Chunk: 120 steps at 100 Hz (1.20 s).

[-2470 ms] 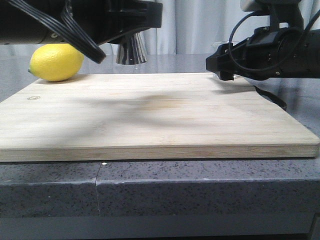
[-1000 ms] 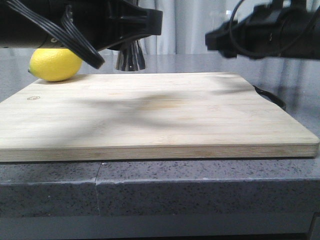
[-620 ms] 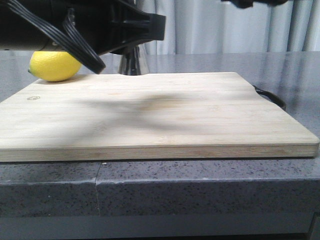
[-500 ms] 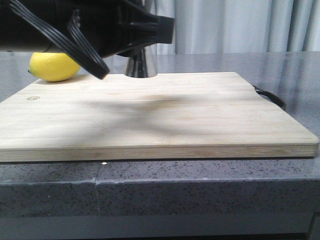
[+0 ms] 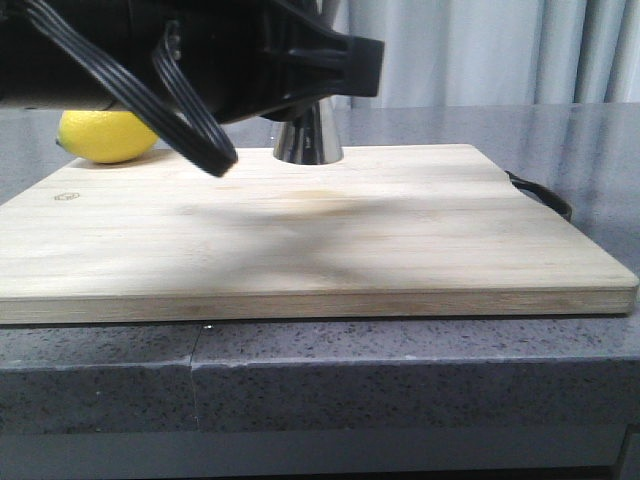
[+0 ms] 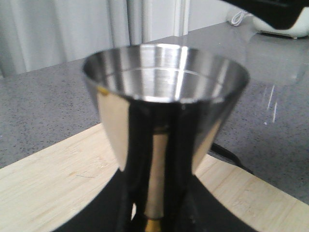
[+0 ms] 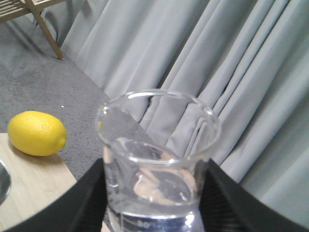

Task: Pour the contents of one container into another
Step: 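Lift the beaker with the right gripper toward the held jigger, then tilt the beaker with the right gripper, pouring liquid into the jigger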

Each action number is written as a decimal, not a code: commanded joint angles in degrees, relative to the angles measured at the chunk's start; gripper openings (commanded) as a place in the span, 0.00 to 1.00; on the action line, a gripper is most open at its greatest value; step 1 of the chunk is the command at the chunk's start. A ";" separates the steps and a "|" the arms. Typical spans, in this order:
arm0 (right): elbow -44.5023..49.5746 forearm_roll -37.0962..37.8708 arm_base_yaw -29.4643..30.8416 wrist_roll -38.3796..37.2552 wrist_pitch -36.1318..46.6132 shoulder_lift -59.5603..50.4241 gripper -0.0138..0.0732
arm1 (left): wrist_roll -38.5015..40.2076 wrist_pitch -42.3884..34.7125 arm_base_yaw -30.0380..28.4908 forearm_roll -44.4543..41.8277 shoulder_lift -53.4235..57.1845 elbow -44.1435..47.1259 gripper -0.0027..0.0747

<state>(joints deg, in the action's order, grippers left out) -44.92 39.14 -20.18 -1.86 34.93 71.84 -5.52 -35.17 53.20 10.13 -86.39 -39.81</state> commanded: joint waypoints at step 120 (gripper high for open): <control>-1.68 12.00 -0.10 15.91 7.51 -2.28 0.39 | 0.43 -4.69 1.37 -0.25 2.36 -1.63 0.01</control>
<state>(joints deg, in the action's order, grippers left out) -44.92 52.83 -20.22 12.02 38.55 71.60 -5.52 -35.17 54.25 10.05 -86.39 -39.81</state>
